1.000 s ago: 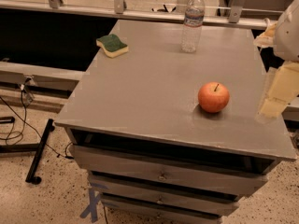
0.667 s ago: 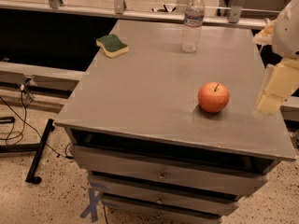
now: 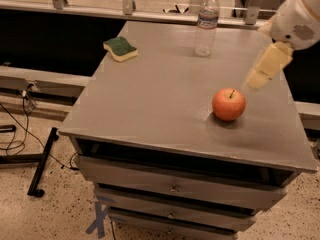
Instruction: Knock water bottle over
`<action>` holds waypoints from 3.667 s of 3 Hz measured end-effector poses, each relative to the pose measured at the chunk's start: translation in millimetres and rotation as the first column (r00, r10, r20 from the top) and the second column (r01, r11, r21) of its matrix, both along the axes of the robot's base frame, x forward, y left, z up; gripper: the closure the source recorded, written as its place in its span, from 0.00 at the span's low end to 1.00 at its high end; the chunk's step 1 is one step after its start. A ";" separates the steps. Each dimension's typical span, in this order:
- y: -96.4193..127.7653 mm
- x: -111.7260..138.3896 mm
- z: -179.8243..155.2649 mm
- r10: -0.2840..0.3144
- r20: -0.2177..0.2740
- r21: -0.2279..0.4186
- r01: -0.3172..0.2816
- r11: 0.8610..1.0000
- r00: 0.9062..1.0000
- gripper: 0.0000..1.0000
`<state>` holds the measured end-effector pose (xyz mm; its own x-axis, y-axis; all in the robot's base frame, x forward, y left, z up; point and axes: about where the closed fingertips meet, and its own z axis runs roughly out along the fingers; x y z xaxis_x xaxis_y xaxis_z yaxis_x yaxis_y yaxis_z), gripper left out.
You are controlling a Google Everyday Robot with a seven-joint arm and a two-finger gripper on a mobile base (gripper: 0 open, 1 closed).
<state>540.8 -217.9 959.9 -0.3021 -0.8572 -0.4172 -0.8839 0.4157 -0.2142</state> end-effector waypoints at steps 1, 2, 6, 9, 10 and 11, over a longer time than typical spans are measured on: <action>9.8 46.9 -6.2 -0.052 0.047 0.141 0.045 0.989 0.998 0.00; 23.6 88.1 -16.9 -0.090 0.123 0.289 0.051 0.956 0.988 0.00; 43.7 165.7 -8.3 -0.165 0.347 0.485 -0.026 0.874 0.923 0.00; 45.3 255.1 -5.9 -0.245 0.472 0.547 -0.063 0.835 0.847 0.00; 48.9 267.8 -9.8 -0.270 0.455 0.571 -0.046 0.820 0.848 0.00; 49.8 274.4 -13.7 -0.303 0.423 0.597 -0.011 0.802 0.854 0.18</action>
Offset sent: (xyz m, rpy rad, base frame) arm 0.1438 0.0323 -0.0173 0.4835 -0.2951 -0.1175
